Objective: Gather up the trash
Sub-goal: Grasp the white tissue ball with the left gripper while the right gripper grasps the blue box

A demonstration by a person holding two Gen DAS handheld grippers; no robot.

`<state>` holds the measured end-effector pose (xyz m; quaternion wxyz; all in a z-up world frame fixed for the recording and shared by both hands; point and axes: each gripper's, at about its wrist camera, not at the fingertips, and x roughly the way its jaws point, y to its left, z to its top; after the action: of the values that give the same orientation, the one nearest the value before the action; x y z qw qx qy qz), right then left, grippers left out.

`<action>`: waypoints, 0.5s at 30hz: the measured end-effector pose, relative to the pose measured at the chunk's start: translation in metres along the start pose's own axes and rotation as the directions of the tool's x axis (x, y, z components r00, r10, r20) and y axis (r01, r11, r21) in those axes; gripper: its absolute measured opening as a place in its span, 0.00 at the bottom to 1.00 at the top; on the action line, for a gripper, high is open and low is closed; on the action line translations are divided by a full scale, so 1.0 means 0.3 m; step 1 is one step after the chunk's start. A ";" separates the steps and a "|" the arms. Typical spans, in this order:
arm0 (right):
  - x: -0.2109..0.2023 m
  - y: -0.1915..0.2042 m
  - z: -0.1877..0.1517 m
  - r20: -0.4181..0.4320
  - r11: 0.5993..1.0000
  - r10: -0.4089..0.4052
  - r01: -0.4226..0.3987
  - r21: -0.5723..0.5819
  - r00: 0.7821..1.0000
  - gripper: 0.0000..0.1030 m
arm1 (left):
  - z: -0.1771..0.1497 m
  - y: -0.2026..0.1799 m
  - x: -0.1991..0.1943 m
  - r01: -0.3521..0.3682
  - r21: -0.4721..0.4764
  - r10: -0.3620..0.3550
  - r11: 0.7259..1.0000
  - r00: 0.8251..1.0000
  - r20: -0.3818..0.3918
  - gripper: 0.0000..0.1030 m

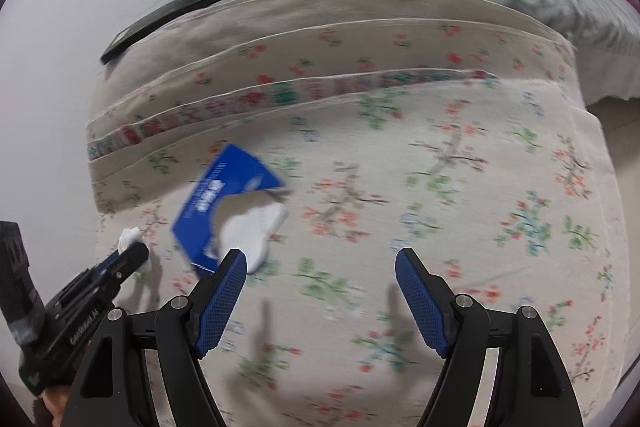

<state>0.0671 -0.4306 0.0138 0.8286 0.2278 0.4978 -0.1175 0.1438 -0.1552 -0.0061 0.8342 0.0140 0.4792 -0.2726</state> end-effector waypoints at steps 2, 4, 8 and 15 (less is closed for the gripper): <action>0.018 0.036 0.008 -0.005 1.000 0.004 -0.004 -0.014 1.000 0.76 | 0.001 0.023 -0.016 -0.011 -0.007 0.011 1.000 1.000 0.007 0.21; 0.042 0.099 0.012 -0.008 1.000 0.003 -0.003 -0.025 1.000 0.76 | 0.000 0.049 -0.030 -0.021 -0.024 0.021 0.999 1.000 0.008 0.21; 0.081 0.166 0.016 -0.013 1.000 0.008 -0.008 -0.021 1.000 0.76 | -0.005 0.097 -0.056 -0.030 -0.063 0.031 0.998 1.000 0.007 0.20; 0.151 0.300 0.031 0.012 1.000 -0.014 0.015 -0.011 1.000 0.76 | -0.014 0.144 -0.103 -0.035 -0.098 0.037 0.995 0.999 0.019 0.20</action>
<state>0.1338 -0.3555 0.0013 0.8318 0.2190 0.4953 -0.1221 0.1485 -0.1036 0.0062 0.8437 -0.0211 0.4828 -0.2337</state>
